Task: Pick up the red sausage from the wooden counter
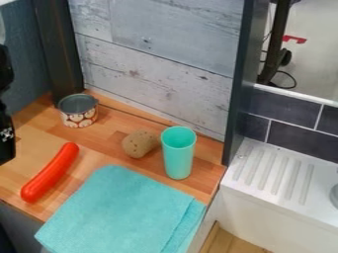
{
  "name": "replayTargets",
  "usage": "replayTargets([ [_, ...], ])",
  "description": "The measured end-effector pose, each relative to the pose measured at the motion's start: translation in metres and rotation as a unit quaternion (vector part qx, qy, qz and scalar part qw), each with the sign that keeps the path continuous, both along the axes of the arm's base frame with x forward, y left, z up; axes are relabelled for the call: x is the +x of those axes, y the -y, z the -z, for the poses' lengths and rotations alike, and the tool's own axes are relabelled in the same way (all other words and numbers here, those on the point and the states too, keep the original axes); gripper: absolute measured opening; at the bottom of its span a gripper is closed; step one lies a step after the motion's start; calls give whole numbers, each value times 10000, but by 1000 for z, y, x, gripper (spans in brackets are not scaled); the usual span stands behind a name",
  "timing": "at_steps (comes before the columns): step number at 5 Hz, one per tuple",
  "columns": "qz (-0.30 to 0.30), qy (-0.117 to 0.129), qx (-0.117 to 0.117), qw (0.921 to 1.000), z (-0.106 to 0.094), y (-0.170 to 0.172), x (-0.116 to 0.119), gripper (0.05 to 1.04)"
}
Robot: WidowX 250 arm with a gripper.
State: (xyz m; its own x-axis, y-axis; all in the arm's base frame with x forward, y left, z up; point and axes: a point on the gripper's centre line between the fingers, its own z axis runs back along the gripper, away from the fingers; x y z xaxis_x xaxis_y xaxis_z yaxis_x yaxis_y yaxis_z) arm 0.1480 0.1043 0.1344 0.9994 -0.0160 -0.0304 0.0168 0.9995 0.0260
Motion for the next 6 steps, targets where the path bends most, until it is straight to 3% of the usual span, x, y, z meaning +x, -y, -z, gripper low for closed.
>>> replayTargets([
  [1,-15,-57,-37,10000,3,0,0,1007],
  [2,-283,-25,-424,9987,17,-6,32,1007],
  [3,-331,59,-376,9987,31,-8,65,1007],
  [4,-274,-153,-69,9995,51,-7,85,1007],
  [6,-378,-435,414,9975,75,-20,96,1007],
])
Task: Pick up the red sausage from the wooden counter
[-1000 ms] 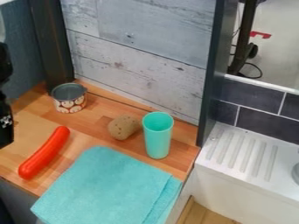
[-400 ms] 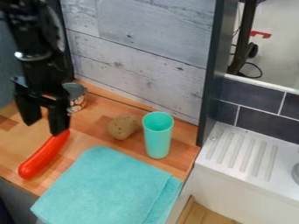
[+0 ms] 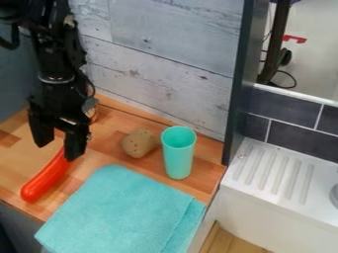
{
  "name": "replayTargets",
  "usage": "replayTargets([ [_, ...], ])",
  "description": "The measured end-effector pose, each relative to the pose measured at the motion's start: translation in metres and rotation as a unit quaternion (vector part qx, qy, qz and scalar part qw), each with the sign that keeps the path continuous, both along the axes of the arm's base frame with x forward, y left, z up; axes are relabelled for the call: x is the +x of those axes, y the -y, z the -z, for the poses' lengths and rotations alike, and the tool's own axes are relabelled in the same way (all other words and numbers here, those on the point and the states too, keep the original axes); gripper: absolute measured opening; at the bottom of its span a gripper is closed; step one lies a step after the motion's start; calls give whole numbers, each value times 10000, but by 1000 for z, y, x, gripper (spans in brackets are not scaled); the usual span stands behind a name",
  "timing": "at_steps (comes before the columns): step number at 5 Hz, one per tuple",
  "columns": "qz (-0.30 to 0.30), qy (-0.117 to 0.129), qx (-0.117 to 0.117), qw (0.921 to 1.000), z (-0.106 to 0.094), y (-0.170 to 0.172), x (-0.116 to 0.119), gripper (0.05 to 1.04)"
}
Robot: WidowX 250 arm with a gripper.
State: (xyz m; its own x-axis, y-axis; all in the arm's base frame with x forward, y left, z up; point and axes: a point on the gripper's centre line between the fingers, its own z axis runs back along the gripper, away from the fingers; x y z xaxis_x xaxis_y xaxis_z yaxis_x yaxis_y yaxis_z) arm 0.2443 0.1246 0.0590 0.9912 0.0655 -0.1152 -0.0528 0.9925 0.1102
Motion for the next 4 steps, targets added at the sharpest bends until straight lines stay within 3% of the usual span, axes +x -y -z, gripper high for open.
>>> replayTargets([
  [2,-209,-69,257,9994,11,-17,-1,1007],
  [4,-309,-249,266,9989,35,-18,-1,1007],
])
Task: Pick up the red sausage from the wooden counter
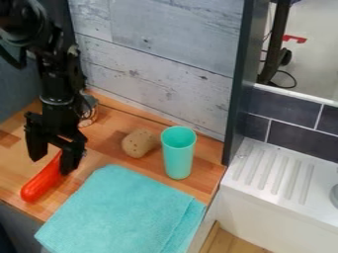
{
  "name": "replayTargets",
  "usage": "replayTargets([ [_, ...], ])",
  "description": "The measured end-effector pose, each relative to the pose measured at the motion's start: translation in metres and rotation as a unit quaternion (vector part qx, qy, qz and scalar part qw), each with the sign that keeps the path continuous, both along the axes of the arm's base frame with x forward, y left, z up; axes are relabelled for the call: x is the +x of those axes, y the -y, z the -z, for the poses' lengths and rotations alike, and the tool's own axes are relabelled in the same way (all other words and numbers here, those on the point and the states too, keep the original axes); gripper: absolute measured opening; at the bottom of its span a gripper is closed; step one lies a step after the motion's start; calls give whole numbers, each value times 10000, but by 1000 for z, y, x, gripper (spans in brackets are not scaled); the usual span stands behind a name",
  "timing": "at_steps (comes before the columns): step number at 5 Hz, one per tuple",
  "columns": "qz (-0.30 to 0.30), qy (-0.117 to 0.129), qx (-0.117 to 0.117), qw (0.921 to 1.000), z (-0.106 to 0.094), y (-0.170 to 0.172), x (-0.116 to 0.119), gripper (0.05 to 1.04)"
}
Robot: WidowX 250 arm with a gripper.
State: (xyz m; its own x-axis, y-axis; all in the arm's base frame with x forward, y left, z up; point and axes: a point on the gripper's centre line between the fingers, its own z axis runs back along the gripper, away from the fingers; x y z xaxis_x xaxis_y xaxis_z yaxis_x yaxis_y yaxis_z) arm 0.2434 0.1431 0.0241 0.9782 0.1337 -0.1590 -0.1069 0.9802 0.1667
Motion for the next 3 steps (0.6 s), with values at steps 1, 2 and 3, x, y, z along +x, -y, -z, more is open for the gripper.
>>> replayTargets([
  [1,-11,-148,-72,9999,13,2,-2,958],
  [2,-37,-211,-44,9998,16,0,-1,683],
  [3,11,-216,-67,9997,16,0,-2,553],
])
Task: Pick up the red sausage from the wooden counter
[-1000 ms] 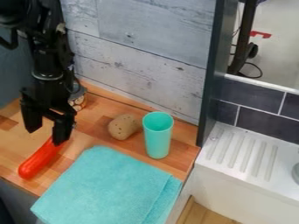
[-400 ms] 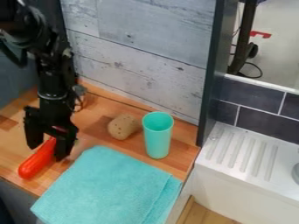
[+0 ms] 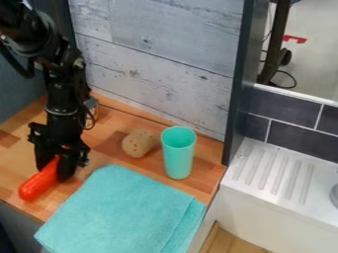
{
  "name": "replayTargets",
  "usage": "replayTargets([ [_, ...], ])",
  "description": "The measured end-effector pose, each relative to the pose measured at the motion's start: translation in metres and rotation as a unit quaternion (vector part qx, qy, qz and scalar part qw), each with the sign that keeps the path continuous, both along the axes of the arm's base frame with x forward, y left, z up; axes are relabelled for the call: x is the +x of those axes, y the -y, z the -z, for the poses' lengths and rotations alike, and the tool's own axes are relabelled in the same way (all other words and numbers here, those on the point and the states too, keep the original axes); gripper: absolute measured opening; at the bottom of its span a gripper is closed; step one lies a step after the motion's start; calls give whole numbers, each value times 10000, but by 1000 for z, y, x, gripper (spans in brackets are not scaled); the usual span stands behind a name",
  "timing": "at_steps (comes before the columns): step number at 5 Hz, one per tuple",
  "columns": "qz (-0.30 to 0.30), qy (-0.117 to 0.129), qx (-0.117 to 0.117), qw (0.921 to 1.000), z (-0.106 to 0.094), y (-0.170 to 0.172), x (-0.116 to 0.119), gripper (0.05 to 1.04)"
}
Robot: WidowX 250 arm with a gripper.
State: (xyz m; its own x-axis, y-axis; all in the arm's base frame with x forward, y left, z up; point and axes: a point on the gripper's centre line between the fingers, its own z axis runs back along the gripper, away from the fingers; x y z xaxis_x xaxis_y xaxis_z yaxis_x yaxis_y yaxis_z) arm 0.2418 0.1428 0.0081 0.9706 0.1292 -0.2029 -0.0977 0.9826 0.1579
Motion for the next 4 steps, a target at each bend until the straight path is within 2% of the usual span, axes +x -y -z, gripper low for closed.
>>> replayTargets([
  [1,-24,141,-283,9995,-10,3,1,553],
  [2,-284,286,-318,9987,-38,-10,1,553],
  [3,-549,316,-381,9973,-53,-37,-9,553],
  [4,-737,453,-188,9961,-66,-68,-12,553],
])
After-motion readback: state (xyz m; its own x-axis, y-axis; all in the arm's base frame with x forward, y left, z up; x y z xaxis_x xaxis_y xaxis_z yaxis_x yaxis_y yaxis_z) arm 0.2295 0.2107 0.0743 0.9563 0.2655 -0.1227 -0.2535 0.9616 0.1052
